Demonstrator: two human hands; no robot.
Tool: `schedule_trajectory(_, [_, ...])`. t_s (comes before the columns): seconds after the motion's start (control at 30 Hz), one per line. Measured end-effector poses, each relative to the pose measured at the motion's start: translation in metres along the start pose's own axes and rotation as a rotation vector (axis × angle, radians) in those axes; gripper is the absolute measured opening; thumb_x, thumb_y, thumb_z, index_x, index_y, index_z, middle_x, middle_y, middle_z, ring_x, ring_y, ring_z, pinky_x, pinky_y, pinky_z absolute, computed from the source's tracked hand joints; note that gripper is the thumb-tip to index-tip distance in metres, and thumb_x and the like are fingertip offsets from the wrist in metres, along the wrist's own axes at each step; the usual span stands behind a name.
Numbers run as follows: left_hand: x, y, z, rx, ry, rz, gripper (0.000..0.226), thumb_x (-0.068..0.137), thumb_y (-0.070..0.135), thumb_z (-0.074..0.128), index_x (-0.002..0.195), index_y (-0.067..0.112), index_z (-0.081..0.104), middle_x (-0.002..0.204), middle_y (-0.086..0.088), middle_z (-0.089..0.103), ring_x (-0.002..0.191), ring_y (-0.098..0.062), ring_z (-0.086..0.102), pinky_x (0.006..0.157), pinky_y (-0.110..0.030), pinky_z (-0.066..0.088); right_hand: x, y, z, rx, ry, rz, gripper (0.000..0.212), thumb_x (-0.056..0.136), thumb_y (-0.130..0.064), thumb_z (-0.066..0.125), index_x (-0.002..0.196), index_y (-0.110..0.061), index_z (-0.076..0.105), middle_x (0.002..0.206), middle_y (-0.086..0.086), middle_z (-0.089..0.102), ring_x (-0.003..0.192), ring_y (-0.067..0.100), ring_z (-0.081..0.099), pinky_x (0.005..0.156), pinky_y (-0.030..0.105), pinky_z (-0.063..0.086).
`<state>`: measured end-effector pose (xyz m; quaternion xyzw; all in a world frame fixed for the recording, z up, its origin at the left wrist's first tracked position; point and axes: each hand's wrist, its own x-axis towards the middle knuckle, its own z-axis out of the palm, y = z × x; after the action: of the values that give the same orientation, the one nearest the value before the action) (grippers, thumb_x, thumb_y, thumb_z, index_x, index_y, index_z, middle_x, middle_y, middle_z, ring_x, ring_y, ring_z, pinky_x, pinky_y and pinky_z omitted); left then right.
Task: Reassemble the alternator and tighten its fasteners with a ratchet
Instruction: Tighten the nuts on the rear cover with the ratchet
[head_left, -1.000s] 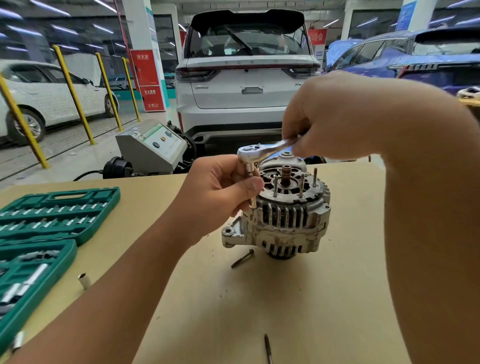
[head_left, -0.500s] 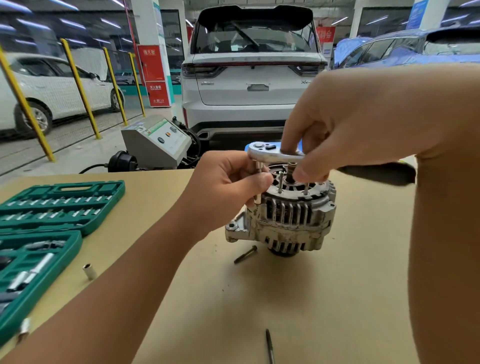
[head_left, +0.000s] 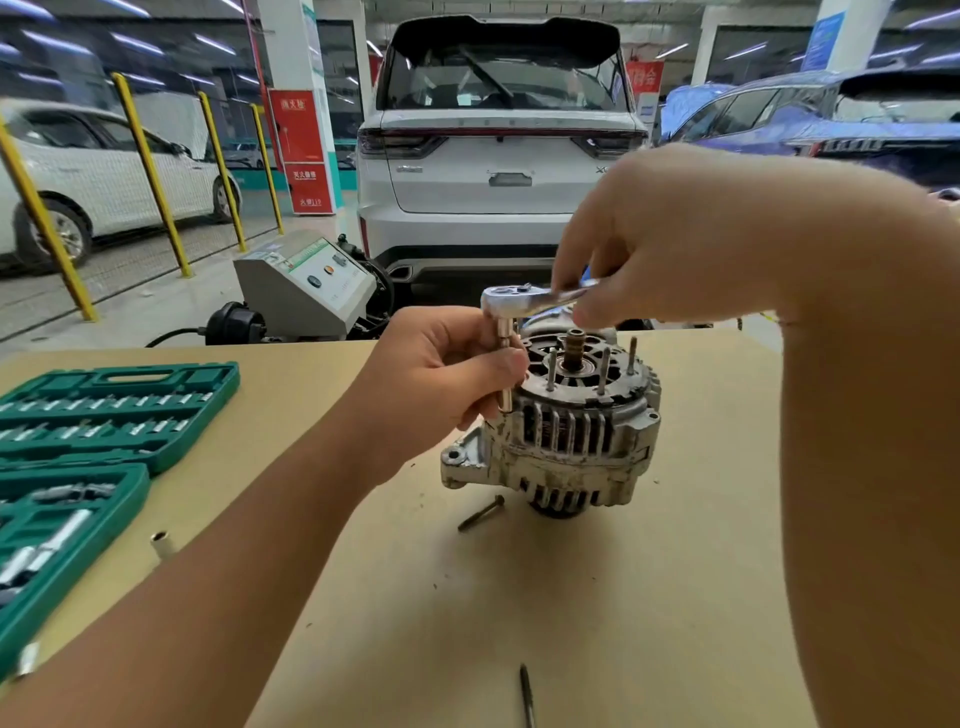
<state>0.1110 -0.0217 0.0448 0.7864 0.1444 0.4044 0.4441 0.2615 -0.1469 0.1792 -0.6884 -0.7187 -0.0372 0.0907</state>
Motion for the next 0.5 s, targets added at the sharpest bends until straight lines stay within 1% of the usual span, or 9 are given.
schedule_trajectory(0.07, [0.0, -0.001, 0.005, 0.025, 0.054, 0.017, 0.007, 0.093, 0.005, 0.071, 0.086, 0.003, 0.074, 0.065, -0.013, 0.064, 0.054, -0.015, 0.058, 0.048, -0.021, 0.045, -0.004, 0.0, 0.001, -0.008, -0.117, -0.045, 0.029, 0.072, -0.051, 0.075, 0.095, -0.033, 0.074, 0.066, -0.017, 0.072, 0.058, -0.001, 0.066, 0.06, 0.028, 0.048])
schedule_trajectory(0.1, [0.001, -0.001, 0.006, 0.041, 0.077, 0.027, 0.008, 0.092, 0.006, 0.073, 0.084, 0.004, 0.074, 0.061, -0.007, 0.063, 0.052, -0.014, 0.057, 0.049, -0.019, 0.044, -0.004, -0.001, -0.001, 0.016, -0.15, -0.038, 0.034, 0.069, -0.053, 0.074, 0.096, -0.032, 0.074, 0.065, -0.02, 0.071, 0.059, -0.004, 0.066, 0.063, 0.03, 0.051])
schedule_trajectory(0.17, [0.001, -0.002, 0.003, 0.08, 0.079, 0.031, 0.008, 0.092, 0.007, 0.073, 0.084, 0.005, 0.075, 0.06, -0.005, 0.062, 0.053, -0.014, 0.056, 0.05, -0.019, 0.045, 0.002, 0.004, 0.002, 0.024, -0.092, -0.024, 0.024, 0.076, -0.041, 0.078, 0.099, -0.036, 0.074, 0.07, -0.019, 0.072, 0.065, -0.001, 0.067, 0.068, 0.031, 0.052])
schedule_trajectory(0.23, [0.002, -0.002, -0.001, 0.079, 0.047, 0.024, 0.008, 0.092, 0.007, 0.073, 0.085, 0.008, 0.075, 0.063, -0.007, 0.063, 0.054, -0.018, 0.057, 0.05, -0.024, 0.046, 0.01, 0.01, 0.007, 0.011, 0.041, 0.007, 0.022, 0.086, -0.023, 0.075, 0.1, -0.039, 0.074, 0.085, -0.017, 0.071, 0.077, 0.006, 0.064, 0.068, 0.031, 0.052])
schedule_trajectory(0.3, [0.002, -0.003, -0.003, 0.05, 0.038, 0.011, 0.008, 0.091, 0.007, 0.074, 0.085, 0.012, 0.077, 0.064, -0.007, 0.064, 0.055, -0.021, 0.057, 0.049, -0.028, 0.046, 0.014, 0.01, 0.01, 0.01, 0.049, 0.005, 0.015, 0.086, -0.027, 0.074, 0.099, -0.034, 0.077, 0.08, -0.013, 0.069, 0.072, 0.007, 0.061, 0.06, 0.029, 0.049])
schedule_trajectory(0.37, [0.002, -0.002, -0.002, 0.053, 0.056, 0.02, 0.007, 0.091, 0.008, 0.075, 0.088, 0.014, 0.078, 0.065, -0.007, 0.067, 0.055, -0.019, 0.059, 0.049, -0.027, 0.047, 0.013, 0.006, 0.011, 0.001, -0.082, -0.032, 0.021, 0.08, -0.042, 0.076, 0.094, -0.026, 0.077, 0.063, -0.011, 0.07, 0.057, 0.003, 0.064, 0.055, 0.028, 0.049])
schedule_trajectory(0.4, [0.002, -0.002, -0.001, 0.064, 0.073, 0.027, 0.007, 0.09, 0.008, 0.076, 0.089, 0.015, 0.078, 0.065, -0.008, 0.067, 0.055, -0.019, 0.06, 0.048, -0.026, 0.047, 0.012, 0.004, 0.01, 0.016, -0.123, -0.033, 0.023, 0.08, -0.043, 0.075, 0.093, -0.025, 0.076, 0.061, -0.012, 0.07, 0.054, 0.002, 0.065, 0.055, 0.028, 0.052])
schedule_trajectory(0.47, [0.003, -0.001, -0.001, 0.089, 0.087, 0.036, 0.01, 0.09, 0.006, 0.076, 0.086, 0.015, 0.077, 0.065, -0.01, 0.067, 0.055, -0.019, 0.061, 0.048, -0.024, 0.047, 0.015, 0.007, 0.012, -0.022, -0.056, -0.013, 0.013, 0.086, -0.03, 0.073, 0.099, -0.029, 0.076, 0.068, -0.01, 0.071, 0.063, 0.005, 0.066, 0.056, 0.027, 0.051])
schedule_trajectory(0.5, [0.003, -0.001, -0.002, 0.088, 0.075, 0.034, 0.01, 0.09, 0.005, 0.076, 0.084, 0.013, 0.077, 0.065, -0.01, 0.066, 0.055, -0.018, 0.06, 0.048, -0.025, 0.047, 0.018, 0.008, 0.014, -0.043, -0.002, 0.01, 0.018, 0.089, -0.022, 0.07, 0.102, -0.033, 0.075, 0.076, -0.009, 0.069, 0.071, 0.008, 0.063, 0.056, 0.026, 0.048])
